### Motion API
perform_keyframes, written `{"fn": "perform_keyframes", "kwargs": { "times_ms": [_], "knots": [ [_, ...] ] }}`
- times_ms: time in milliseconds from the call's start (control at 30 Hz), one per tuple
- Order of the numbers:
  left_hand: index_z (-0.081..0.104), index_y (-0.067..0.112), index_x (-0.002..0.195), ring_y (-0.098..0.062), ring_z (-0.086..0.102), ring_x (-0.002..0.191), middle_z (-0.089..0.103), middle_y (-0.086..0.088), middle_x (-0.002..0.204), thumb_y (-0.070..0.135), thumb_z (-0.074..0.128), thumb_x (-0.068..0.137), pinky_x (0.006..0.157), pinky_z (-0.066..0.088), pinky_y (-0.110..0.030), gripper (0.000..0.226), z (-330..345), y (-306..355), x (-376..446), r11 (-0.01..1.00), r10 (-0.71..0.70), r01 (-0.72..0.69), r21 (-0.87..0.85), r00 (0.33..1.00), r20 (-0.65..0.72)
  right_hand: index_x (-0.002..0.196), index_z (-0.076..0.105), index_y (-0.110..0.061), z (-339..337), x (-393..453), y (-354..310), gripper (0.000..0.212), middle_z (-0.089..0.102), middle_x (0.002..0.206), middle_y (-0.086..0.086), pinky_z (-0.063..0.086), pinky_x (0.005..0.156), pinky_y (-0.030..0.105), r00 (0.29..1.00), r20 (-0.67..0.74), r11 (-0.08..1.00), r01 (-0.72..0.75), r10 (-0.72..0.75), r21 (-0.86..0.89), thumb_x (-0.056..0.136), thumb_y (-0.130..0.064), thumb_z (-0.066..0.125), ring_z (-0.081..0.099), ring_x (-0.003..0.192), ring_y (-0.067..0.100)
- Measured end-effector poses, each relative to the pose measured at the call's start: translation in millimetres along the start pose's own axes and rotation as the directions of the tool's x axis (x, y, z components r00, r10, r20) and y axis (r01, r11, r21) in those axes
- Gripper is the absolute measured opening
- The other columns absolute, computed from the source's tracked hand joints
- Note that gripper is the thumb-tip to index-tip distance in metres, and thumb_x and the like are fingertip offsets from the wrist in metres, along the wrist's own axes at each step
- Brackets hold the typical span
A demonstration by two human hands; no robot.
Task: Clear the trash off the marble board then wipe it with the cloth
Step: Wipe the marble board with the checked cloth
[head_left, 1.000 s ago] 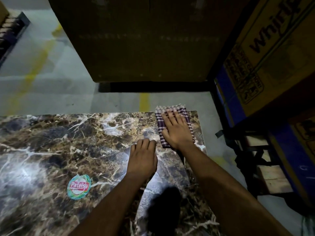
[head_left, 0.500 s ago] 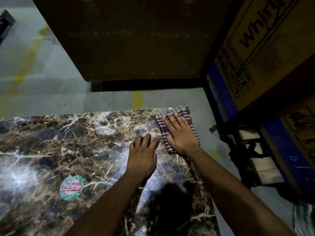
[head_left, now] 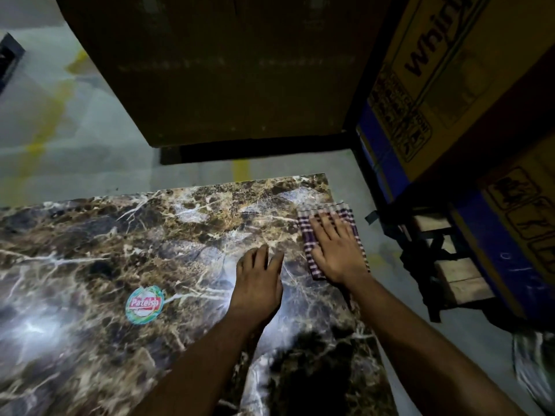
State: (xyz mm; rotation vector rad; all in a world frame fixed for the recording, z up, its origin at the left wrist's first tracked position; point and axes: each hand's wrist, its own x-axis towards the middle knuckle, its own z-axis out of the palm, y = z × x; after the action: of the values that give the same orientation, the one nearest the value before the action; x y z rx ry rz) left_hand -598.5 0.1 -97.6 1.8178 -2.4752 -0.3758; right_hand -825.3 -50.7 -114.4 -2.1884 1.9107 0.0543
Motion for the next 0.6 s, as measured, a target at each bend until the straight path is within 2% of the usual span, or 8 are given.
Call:
{"fn": "perform_keyframes", "kwargs": {
  "times_ms": [100,267,400,500,600],
  "knots": [
    [0.032,0.026,0.15,-0.039,0.022,0.147,0.028,-0.012,0.159,0.037,0.045,0.099,0.116,0.028,-0.054,0.054,8,6,-15,1.0,0.03,-0.03,0.003,0.999,0.029,0.164,0.014,-0.023,-2,-7,-12,0.077,0.013,0.171,0.006,0.001,0.126,0.048,0.996,-0.027,0.996,-0.086,0.087,0.011,0.092,-0.051,0.014,0.005,0.158,0.029],
    [0.035,0.022,0.151,-0.037,0.035,0.14,0.034,-0.015,0.155,0.044,0.046,0.1,0.111,0.032,-0.052,0.057,15,12,-54,0.996,0.074,-0.075,0.053,0.997,0.016,0.164,0.013,-0.026,19,-73,-35,0.07,0.007,0.172,0.001,0.005,0.127,0.048,0.996,0.012,0.995,0.093,-0.093,-0.025,0.098,-0.048,0.023,0.004,0.158,0.026],
    [0.035,0.027,0.149,-0.036,0.029,0.144,0.031,-0.012,0.158,0.042,0.047,0.1,0.113,0.029,-0.055,0.053,17,15,-82,0.998,0.054,-0.055,0.023,0.997,0.057,0.164,0.01,-0.028,22,-111,-14,0.072,0.005,0.172,0.001,0.001,0.128,0.047,1.0,0.025,1.0,0.018,-0.018,-0.01,0.096,-0.048,0.021,0.0,0.158,0.024],
    [0.039,0.024,0.148,-0.038,0.036,0.136,0.037,-0.015,0.154,0.042,0.053,0.096,0.106,0.037,-0.055,0.057,18,22,-98,0.998,0.027,-0.031,0.049,0.998,0.064,0.164,0.011,-0.025,20,-109,-25,0.074,0.007,0.171,0.003,0.0,0.127,0.047,0.998,-0.003,0.998,-0.064,0.064,0.006,0.094,-0.048,0.019,0.001,0.158,0.027],
    [0.037,0.021,0.149,-0.036,0.038,0.131,0.037,-0.013,0.15,0.043,0.05,0.096,0.105,0.035,-0.05,0.059,15,26,-114,0.995,0.054,-0.06,0.079,0.996,0.078,0.164,0.011,-0.023,27,-128,-45,0.073,0.007,0.172,0.005,0.003,0.128,0.048,1.0,0.012,1.0,0.013,-0.013,-0.001,0.095,-0.048,0.019,-0.001,0.158,0.028]
  ]
}}
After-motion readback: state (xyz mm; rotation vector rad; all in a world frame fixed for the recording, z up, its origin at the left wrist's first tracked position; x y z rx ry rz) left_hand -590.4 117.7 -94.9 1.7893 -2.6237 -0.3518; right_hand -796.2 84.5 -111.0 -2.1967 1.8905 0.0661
